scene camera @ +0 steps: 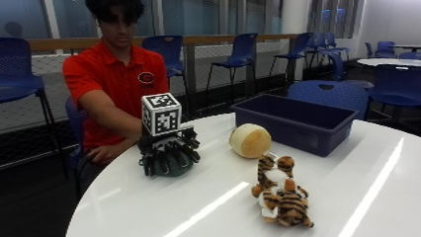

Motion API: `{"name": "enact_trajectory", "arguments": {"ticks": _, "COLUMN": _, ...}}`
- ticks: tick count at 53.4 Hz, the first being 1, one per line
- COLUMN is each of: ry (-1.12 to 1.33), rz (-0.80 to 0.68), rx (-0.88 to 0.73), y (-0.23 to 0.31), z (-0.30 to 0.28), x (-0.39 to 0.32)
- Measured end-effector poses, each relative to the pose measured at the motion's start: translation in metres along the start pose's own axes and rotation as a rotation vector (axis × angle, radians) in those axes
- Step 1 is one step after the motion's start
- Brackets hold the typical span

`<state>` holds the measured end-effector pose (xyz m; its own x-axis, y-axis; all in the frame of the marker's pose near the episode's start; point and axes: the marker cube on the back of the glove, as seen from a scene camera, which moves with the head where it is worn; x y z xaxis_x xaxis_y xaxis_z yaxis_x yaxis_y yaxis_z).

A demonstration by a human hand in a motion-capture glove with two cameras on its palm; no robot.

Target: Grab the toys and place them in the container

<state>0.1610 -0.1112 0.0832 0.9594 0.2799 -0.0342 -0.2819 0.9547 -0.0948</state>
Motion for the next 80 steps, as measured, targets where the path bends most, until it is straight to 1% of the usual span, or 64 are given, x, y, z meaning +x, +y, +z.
{"name": "enact_trajectory", "arguments": {"ticks": 14, "ry": 0.041, "rz": -0.001, "rx": 0.000, "y": -0.006, "z": 0.001, "x": -0.003}}
{"name": "enact_trajectory", "arguments": {"ticks": 24, "ry": 0.018, "rz": 0.004, "rx": -0.002, "y": -0.005, "z": -0.001, "x": -0.004}}
{"name": "enact_trajectory", "arguments": {"ticks": 33, "ry": -0.047, "rz": -0.019, "rx": 0.104, "y": -0.004, "z": 0.001, "x": 0.000}}
{"name": "enact_trajectory", "arguments": {"ticks": 37, "ry": -0.067, "rz": -0.026, "rx": 0.128, "y": -0.002, "z": 0.002, "x": -0.001}}
{"name": "enact_trajectory", "arguments": {"ticks": 48, "ry": 0.002, "rz": -0.071, "rx": 0.182, "y": -0.005, "z": -0.002, "x": -0.006}}
{"name": "enact_trajectory", "arguments": {"ticks": 55, "ry": -0.012, "rz": -0.074, "rx": 0.141, "y": -0.006, "z": -0.010, "x": -0.003}}
{"name": "enact_trajectory", "arguments": {"ticks": 65, "ry": -0.053, "rz": -0.094, "rx": 0.137, "y": 0.008, "z": -0.023, "x": -0.013}}
{"name": "enact_trajectory", "arguments": {"ticks": 72, "ry": -0.071, "rz": -0.116, "rx": 0.138, "y": 0.015, "z": -0.046, "x": -0.036}}
{"name": "enact_trajectory", "arguments": {"ticks": 80, "ry": -0.066, "rz": -0.160, "rx": 0.153, "y": 0.022, "z": -0.084, "x": -0.079}}
